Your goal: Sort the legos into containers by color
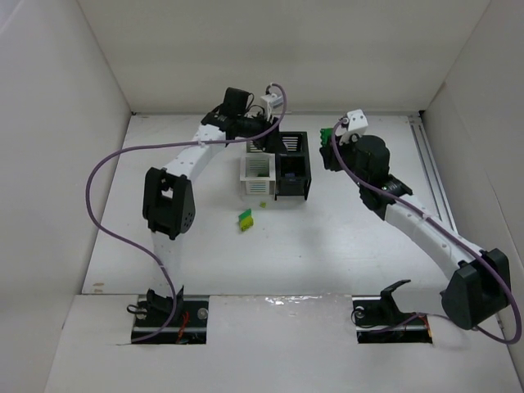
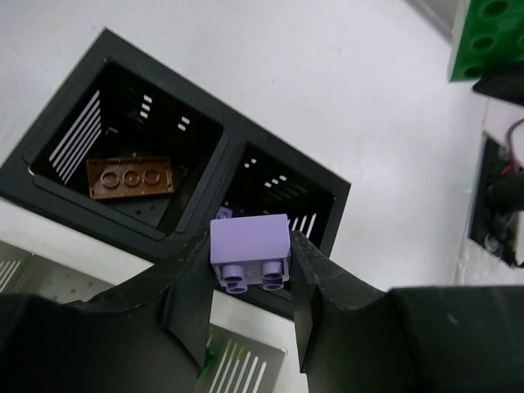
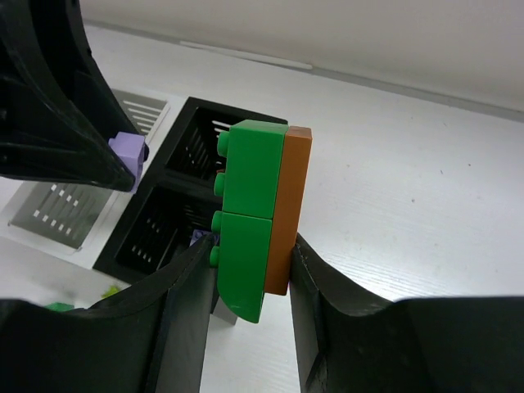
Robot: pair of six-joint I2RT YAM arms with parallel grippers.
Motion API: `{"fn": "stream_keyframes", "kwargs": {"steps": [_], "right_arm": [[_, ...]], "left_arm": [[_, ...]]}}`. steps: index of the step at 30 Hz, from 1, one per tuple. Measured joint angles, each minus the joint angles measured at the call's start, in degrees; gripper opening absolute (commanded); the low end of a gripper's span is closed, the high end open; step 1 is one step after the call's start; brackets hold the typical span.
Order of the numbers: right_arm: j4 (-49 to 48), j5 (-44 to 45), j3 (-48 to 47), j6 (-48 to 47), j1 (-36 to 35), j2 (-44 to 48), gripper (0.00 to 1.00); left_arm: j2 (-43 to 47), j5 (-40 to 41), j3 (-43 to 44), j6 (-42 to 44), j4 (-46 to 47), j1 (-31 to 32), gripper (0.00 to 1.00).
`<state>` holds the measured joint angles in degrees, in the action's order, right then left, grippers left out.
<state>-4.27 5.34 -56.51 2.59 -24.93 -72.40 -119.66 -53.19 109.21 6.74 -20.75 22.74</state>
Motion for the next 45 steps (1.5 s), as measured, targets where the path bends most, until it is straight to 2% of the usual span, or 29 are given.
{"fn": "stream_keyframes", "kwargs": {"steps": [6,10,15,16,18,19,20,26,30,33,37,45], "right_arm": [[0.2,-2.9,0.1,-2.0,0.2,0.0,0.0],[0.5,-5.1,0.2,-3.5,1.0,0.0,0.0],[1.1,-7.0,1.4,-4.8,2.9,1.3,0.0],[1.1,-7.3,1.9,-4.9,3.2,1.8,0.0],[1.4,-7.6,2.4,-5.0,3.6,2.7,0.0],[1.3,-7.8,2.6,-5.2,3.7,3.1,0.0],[1.4,-8.1,2.8,-5.2,3.8,3.4,0.0],[1.4,-10.8,3.9,-6.1,4.1,5.0,0.0],[1.4,-15.4,6.6,-9.9,5.2,6.8,0.0],[1.8,-18.6,9.2,-16.1,5.8,8.6,0.0],[2.4,-22.1,11.0,-28.1,5.9,9.6,0.0],[2.4,-25.3,13.0,-51.3,4.3,10.5,0.0]], "left_arm": [[0.0,5.5,0.0,7.5,-6.0,2.4,0.01],[0.0,8.2,0.0,9.0,-7.1,4.6,0.14],[0.0,10.3,0.2,8.6,-7.1,7.2,0.43],[0.0,10.5,0.2,8.3,-7.0,7.6,0.58],[0.0,10.8,0.2,7.6,-6.4,7.9,0.73],[0.0,11.3,0.0,6.4,-5.6,7.9,0.88],[0.0,11.5,0.0,6.3,-5.5,7.9,0.92],[0.8,13.4,-1.4,5.0,-2.7,7.7,0.96],[5.9,11.2,-9.9,-0.2,4.3,5.5,1.0],[7.7,6.7,-9.7,-2.6,6.0,1.6,1.0],[10.7,3.4,-8.8,-1.2,5.1,-2.0,1.0],[18.0,-0.9,-8.9,3.1,0.1,-0.3,1.0]]}}
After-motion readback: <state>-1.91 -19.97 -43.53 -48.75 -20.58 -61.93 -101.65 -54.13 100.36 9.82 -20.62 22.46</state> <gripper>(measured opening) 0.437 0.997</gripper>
